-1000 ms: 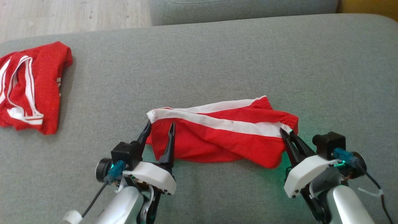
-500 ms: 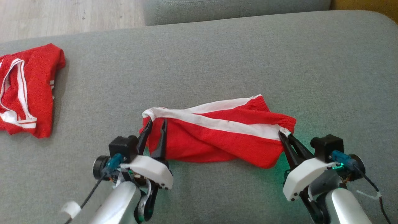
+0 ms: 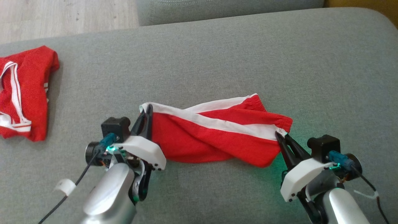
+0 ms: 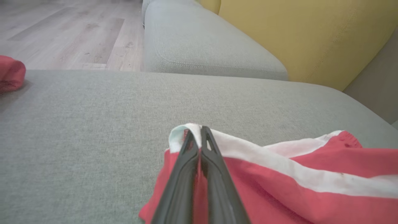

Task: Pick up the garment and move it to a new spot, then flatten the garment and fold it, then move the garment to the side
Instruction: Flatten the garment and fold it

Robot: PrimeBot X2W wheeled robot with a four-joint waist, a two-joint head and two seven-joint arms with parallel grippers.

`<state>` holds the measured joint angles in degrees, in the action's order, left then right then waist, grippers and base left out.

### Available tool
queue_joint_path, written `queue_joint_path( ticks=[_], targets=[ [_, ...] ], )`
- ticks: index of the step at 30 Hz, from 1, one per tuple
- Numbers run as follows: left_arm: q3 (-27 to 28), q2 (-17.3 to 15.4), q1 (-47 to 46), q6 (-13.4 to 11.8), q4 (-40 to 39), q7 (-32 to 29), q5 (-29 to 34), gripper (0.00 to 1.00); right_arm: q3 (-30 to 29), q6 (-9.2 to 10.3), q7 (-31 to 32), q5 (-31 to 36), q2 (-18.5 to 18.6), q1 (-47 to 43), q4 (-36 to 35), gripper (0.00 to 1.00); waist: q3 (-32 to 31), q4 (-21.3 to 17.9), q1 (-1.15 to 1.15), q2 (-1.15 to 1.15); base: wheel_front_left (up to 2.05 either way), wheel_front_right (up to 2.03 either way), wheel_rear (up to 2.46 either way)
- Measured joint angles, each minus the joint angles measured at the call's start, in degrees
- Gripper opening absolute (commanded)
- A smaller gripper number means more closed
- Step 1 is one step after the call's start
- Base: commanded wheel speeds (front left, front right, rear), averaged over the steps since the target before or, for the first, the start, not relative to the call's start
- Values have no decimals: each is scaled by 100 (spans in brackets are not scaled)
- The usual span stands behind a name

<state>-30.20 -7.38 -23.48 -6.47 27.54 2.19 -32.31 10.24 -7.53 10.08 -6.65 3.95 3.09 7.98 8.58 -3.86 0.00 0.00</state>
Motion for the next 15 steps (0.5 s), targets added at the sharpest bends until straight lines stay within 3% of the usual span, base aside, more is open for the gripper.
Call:
queue_joint_path(
  ticks=[8, 15],
  targets=[
    [31, -20, -86, 80, -191, 485, 24, 0, -70, 0, -163, 1, 12, 24, -89, 0, -107, 27, 0, 0, 0, 0, 0],
    [67, -224, -48, 31, -1302, 746, 168, 0, -297, 0, -250, -51, 142, 282, -982, 0, -365, 94, 0, 0, 0, 0, 0]
  ],
)
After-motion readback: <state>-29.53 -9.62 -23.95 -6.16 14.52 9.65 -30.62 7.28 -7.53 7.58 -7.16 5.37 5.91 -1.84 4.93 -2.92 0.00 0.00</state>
